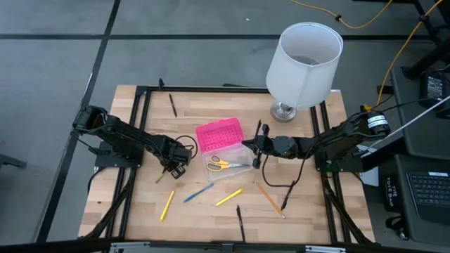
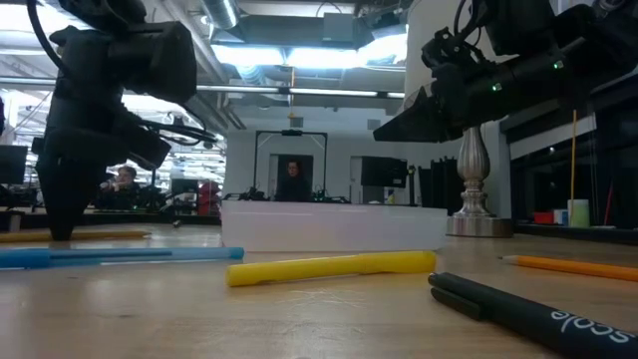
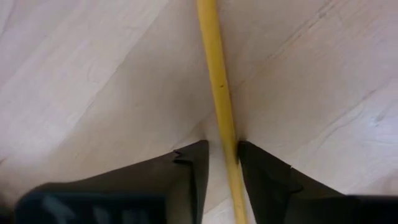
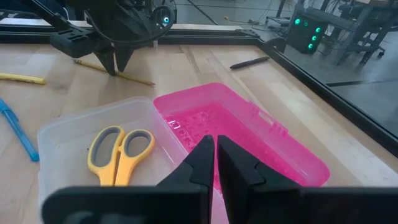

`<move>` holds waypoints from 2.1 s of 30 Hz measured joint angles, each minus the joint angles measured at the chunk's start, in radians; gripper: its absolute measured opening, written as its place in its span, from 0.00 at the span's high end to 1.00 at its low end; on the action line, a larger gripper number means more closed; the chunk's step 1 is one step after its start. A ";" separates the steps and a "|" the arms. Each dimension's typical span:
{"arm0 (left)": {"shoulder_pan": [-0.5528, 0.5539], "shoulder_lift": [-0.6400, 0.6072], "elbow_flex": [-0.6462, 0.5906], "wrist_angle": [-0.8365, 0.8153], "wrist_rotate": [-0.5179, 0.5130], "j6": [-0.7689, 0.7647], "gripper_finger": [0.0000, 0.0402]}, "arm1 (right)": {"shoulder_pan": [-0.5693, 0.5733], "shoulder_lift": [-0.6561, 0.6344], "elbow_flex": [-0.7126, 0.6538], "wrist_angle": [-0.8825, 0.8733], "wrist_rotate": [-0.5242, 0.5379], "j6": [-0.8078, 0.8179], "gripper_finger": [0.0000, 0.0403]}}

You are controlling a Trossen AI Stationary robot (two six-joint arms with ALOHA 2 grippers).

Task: Pick & place school supplies into a supply box
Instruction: Put the yellow pencil into the pink supply box

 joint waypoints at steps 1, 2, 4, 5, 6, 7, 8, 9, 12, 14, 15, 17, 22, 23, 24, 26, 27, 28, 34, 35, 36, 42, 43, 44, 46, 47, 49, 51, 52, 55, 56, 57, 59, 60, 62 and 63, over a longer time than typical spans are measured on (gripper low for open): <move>0.000 0.000 0.000 0.002 0.000 0.008 0.81 | 0.000 0.000 0.000 0.000 0.000 0.000 0.94; 0.000 0.000 0.000 0.004 0.000 0.016 0.83 | 0.000 0.000 0.000 0.000 0.000 0.000 0.94; -0.001 0.000 0.000 0.006 -0.005 0.030 0.86 | 0.000 0.000 0.000 0.000 0.000 0.000 0.94; -0.002 0.000 0.000 0.007 -0.010 0.035 0.88 | 0.000 0.000 0.000 0.000 0.000 0.000 0.94; -0.002 0.000 0.000 0.008 -0.012 0.043 0.89 | 0.000 0.000 0.000 0.000 0.000 0.000 0.94; -0.002 0.000 0.000 0.009 -0.012 0.050 0.91 | 0.000 0.000 0.000 0.000 0.000 0.000 0.94; -0.002 0.000 0.000 0.009 -0.012 0.054 0.93 | 0.000 0.000 0.000 0.000 0.000 0.000 0.94; -0.002 0.000 0.000 0.009 -0.013 0.059 0.94 | 0.000 0.000 0.000 0.000 0.000 0.000 0.94; -0.004 -0.010 -0.001 0.006 -0.025 0.075 0.98 | 0.000 0.000 0.000 0.000 0.000 0.000 0.94; -0.014 -0.022 -0.004 0.008 -0.053 0.087 0.98 | 0.000 0.000 0.000 0.000 0.000 0.000 0.94; -0.021 -0.037 -0.006 0.015 -0.069 0.098 0.98 | 0.000 0.000 0.000 0.000 0.000 0.000 0.94; -0.034 -0.068 -0.009 0.030 -0.093 0.119 0.98 | 0.000 0.000 0.000 0.001 0.000 0.000 0.94; -0.053 -0.180 -0.007 0.076 -0.161 0.135 0.99 | 0.000 0.000 0.000 0.004 0.001 0.000 0.94; -0.058 -0.201 -0.007 0.079 -0.177 0.145 0.99 | 0.000 0.000 0.000 0.006 0.000 0.000 0.94; -0.064 -0.222 -0.007 0.095 -0.194 0.166 0.99 | 0.000 0.000 0.000 0.007 0.001 0.000 0.94; -0.075 -0.264 -0.007 0.120 -0.239 0.224 0.98 | 0.000 0.000 0.000 0.016 0.001 0.000 0.94; -0.079 -0.282 -0.007 0.132 -0.260 0.251 0.98 | 0.000 0.000 0.000 0.029 0.001 -0.002 0.94; -0.081 -0.298 -0.007 0.153 -0.274 0.276 0.98 | 0.000 0.000 0.000 0.039 0.001 -0.003 0.94; -0.080 -0.383 -0.006 0.303 -0.329 0.426 0.99 | 0.000 0.000 0.000 0.058 0.001 -0.004 0.94; -0.080 -0.390 -0.006 0.343 -0.345 0.466 0.99 | 0.000 0.000 0.000 0.059 0.002 -0.004 0.94; -0.080 -0.394 -0.005 0.391 -0.353 0.508 0.99 | 0.000 0.000 0.000 0.061 0.006 -0.004 0.94; -0.079 -0.397 -0.004 0.619 -0.342 0.729 0.99 | 0.003 0.000 0.000 0.097 -0.006 0.001 0.94; -0.079 -0.393 -0.004 0.641 -0.346 0.748 0.99 | 0.007 0.000 0.000 0.098 -0.025 0.012 0.94; -0.079 -0.390 -0.003 0.656 -0.352 0.756 0.98 | 0.014 0.000 0.000 0.097 -0.040 0.027 0.94; -0.078 -0.378 -0.003 0.700 -0.359 0.767 0.99 | 0.037 0.000 0.000 0.098 -0.046 0.043 0.94; -0.076 -0.368 -0.001 0.715 -0.354 0.778 0.99 | 0.052 0.000 0.000 0.099 -0.045 0.052 0.94; -0.067 -0.347 -0.002 0.737 -0.334 0.793 0.99 | 0.080 -0.004 0.000 0.097 -0.044 0.058 0.94; -0.054 -0.318 -0.001 0.773 -0.327 0.796 0.99 | 0.108 -0.018 0.000 0.093 -0.022 0.065 0.94; -0.046 -0.303 0.001 0.776 -0.327 0.795 0.99 | 0.122 -0.026 0.000 0.094 -0.004 0.064 0.94; -0.029 -0.241 0.036 0.760 -0.317 0.795 0.99 | 0.168 -0.060 0.000 0.090 0.061 0.057 0.94; -0.026 -0.222 0.051 0.756 -0.316 0.797 0.99 | 0.185 -0.071 0.000 0.086 0.078 0.056 0.94; -0.026 -0.202 0.069 0.754 -0.314 0.806 0.99 | 0.201 -0.081 0.000 0.081 0.088 0.056 0.94; -0.025 -0.159 0.112 0.753 -0.291 0.838 0.99 | 0.235 -0.100 0.000 0.059 0.114 0.056 0.94; -0.026 -0.144 0.135 0.734 -0.282 0.854 0.99 | 0.251 -0.109 0.000 0.039 0.135 0.056 0.94; -0.026 -0.108 0.197 0.697 -0.270 0.875 0.99 | 0.278 -0.123 0.000 0.001 0.186 0.056 0.94; -0.026 -0.094 0.227 0.661 -0.270 0.879 0.99 | 0.292 -0.129 0.000 -0.015 0.210 0.056 0.94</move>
